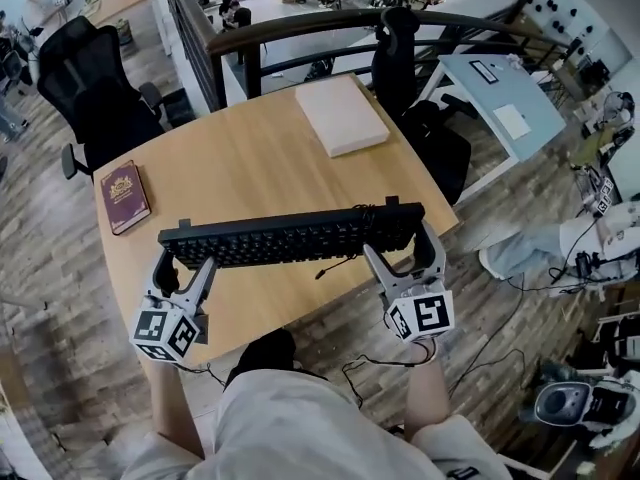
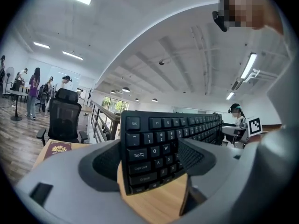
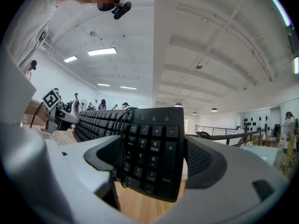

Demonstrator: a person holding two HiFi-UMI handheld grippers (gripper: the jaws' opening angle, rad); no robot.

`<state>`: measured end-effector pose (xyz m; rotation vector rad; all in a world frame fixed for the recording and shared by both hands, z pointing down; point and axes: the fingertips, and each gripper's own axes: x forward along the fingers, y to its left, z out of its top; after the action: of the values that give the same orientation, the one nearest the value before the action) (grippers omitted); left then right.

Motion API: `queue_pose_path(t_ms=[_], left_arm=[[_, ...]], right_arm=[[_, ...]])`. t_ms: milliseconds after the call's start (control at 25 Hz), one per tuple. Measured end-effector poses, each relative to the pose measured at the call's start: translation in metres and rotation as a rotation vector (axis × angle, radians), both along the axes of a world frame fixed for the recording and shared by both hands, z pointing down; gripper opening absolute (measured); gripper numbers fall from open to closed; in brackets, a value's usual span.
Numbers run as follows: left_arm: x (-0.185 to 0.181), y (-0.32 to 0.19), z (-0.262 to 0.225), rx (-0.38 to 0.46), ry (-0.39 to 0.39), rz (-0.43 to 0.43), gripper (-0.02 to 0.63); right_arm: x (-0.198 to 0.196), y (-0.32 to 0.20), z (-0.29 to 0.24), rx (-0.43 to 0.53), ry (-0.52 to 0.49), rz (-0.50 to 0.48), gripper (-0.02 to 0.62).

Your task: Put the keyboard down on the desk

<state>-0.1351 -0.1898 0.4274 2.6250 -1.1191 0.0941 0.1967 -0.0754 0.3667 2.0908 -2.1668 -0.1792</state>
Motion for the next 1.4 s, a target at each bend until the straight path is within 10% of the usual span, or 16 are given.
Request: queue_pose_path(t_ms=[560,1400], left_arm=[[-0.002,-0.092,0.0,0.005,0.025,-0.048,0.383],[0.034,-0.074,0.055,-0.14,-0.067,-0.292,0.383]], right_arm=[[0.002,-0.105,-0.005,-0.018,0.013,-0.043,0.422],[0.057,-0.185,0.077,-0.191,-0.098,-0.294,0.42]])
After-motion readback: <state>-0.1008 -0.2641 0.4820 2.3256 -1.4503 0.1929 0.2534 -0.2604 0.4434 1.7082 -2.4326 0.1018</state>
